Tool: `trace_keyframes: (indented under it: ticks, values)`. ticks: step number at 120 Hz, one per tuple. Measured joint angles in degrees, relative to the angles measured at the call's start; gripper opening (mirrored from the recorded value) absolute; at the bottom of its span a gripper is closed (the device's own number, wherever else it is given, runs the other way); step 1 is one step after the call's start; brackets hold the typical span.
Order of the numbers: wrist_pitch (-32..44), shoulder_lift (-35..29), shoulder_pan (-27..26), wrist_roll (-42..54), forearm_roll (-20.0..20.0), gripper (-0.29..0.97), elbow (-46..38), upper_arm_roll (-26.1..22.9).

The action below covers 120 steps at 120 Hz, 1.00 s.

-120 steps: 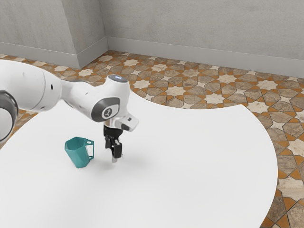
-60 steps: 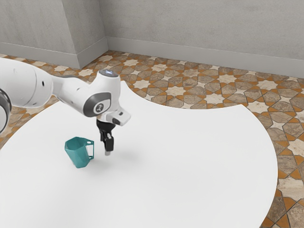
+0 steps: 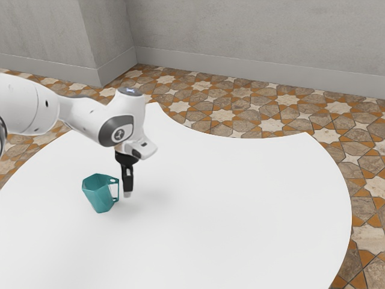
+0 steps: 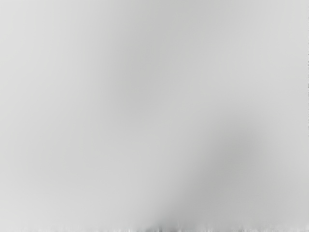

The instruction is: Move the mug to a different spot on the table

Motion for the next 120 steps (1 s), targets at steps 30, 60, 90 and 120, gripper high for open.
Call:
trace_keyframes:
  ticks: [30,60,90,120]
  values:
    - [-0.35,-0.23,0.50,3.24,-0.55,0.45,-0.16,0.01]
    - [-0.54,-0.23,1.37,5.08,-0.68,0.39,0.07,0.02]
    - [-1.92,0.24,0.88,5.04,-0.57,0.38,0.17,0.08]
    - [-2.80,0.40,1.14,3.47,-0.31,0.34,0.21,0.22]
